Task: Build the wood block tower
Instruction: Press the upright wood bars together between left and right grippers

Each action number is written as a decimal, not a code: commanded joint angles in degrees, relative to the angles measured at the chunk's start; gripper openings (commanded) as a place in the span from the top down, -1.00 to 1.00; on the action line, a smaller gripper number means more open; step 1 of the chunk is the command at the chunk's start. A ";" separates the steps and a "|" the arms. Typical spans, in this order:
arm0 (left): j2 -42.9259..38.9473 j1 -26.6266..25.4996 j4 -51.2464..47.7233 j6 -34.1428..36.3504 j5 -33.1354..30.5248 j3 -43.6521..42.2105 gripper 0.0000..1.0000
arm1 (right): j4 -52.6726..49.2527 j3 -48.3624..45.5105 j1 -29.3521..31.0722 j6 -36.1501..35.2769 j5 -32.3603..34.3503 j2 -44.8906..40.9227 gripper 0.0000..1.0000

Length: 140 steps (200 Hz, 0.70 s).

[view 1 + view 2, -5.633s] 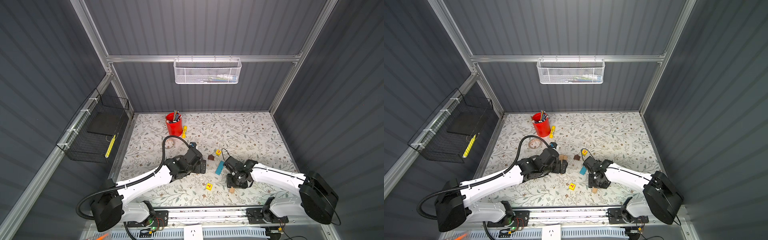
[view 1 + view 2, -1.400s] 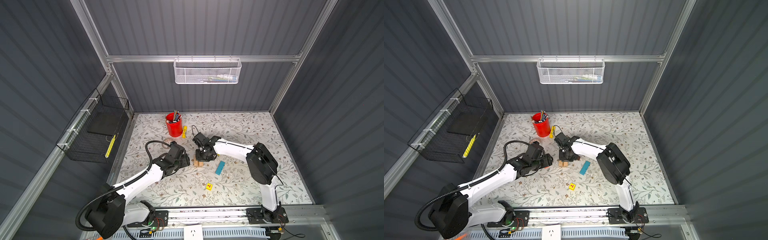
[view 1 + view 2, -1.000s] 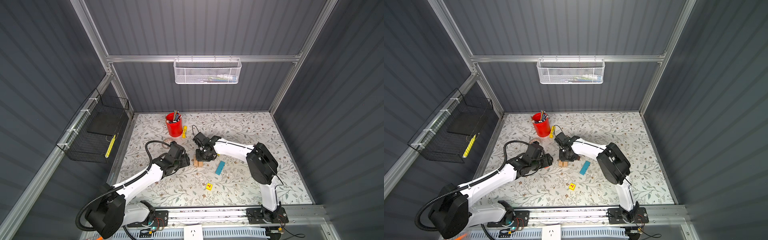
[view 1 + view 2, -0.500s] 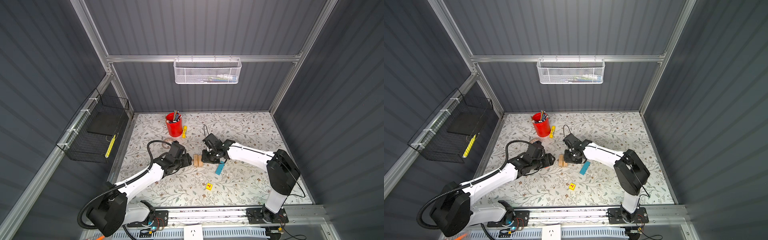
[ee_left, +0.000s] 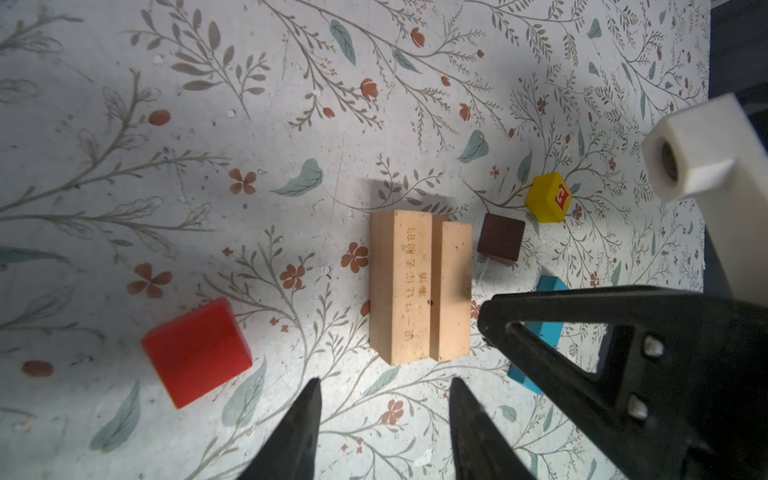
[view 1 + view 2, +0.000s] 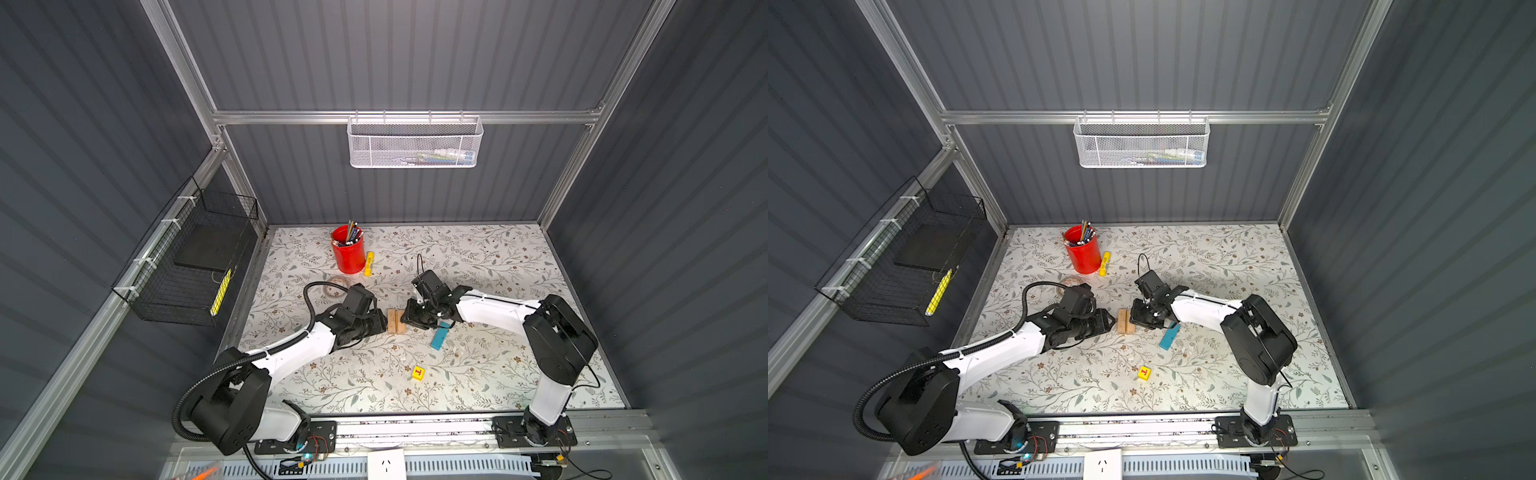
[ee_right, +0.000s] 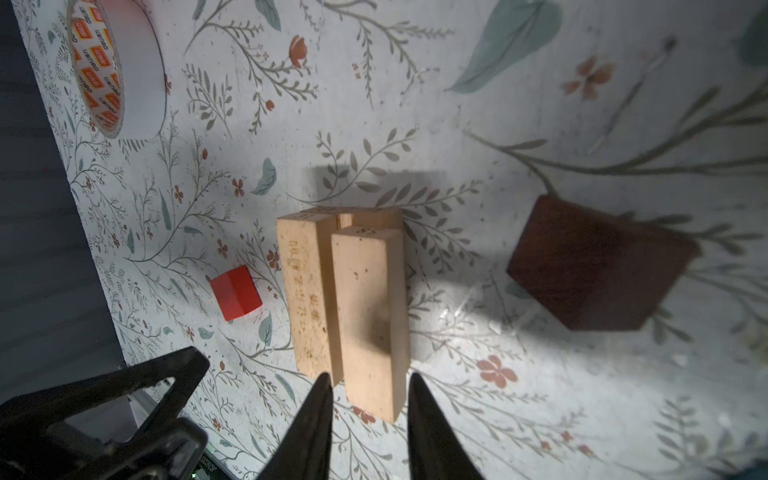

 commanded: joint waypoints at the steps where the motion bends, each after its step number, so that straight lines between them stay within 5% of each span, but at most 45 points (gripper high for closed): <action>1: 1.29 0.32 1.19 0.13 1.13 1.54 0.03 | 0.16 0.09 -0.65 0.96 -0.58 1.57 0.36; 140: 7.17 0.32 4.96 -0.08 4.96 2.97 0.26 | 2.38 1.21 -1.52 -0.11 -1.36 4.28 0.52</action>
